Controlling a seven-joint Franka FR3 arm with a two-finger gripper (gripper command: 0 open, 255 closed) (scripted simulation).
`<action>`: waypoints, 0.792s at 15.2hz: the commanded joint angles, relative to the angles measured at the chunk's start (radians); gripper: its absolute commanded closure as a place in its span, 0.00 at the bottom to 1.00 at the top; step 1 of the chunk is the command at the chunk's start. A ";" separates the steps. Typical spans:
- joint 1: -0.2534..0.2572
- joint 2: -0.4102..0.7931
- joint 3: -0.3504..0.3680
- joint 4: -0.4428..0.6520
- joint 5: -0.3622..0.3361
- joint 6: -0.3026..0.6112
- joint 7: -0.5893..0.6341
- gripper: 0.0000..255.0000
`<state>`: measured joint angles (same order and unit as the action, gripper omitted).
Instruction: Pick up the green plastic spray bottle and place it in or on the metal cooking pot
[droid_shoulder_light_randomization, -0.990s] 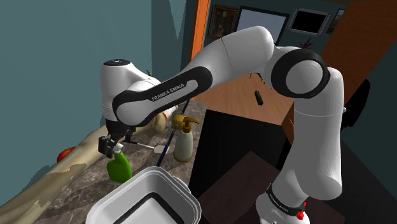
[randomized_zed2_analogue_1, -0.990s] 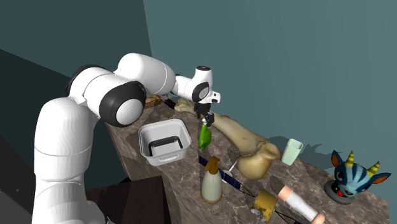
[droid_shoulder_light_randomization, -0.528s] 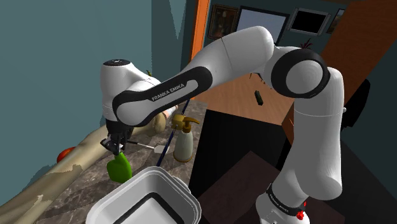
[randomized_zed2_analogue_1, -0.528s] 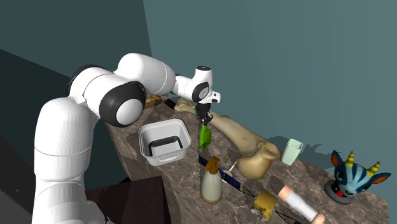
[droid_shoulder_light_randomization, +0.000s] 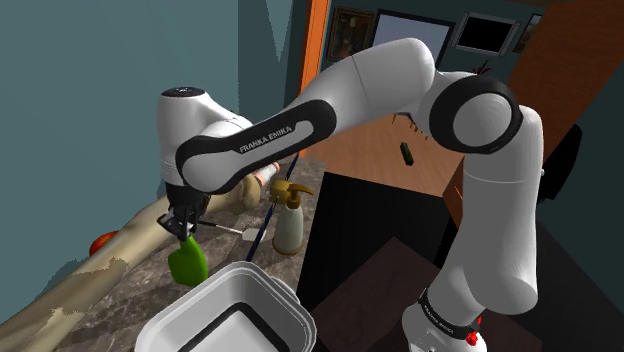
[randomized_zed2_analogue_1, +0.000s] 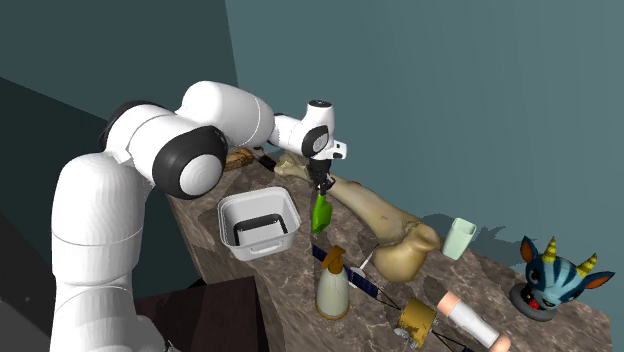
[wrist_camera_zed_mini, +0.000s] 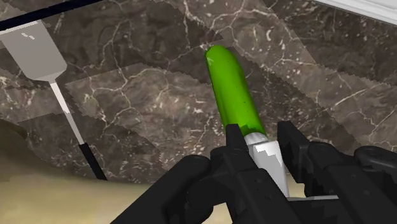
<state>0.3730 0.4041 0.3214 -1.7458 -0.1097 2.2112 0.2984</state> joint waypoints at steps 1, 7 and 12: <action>0.000 -0.010 0.002 0.012 0.004 -0.022 -0.001 1.00; -0.004 -0.041 0.008 0.052 0.016 -0.090 -0.008 1.00; -0.005 -0.061 0.012 0.092 0.025 -0.150 -0.012 1.00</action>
<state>0.3675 0.3480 0.3321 -1.6635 -0.0866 2.0755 0.2869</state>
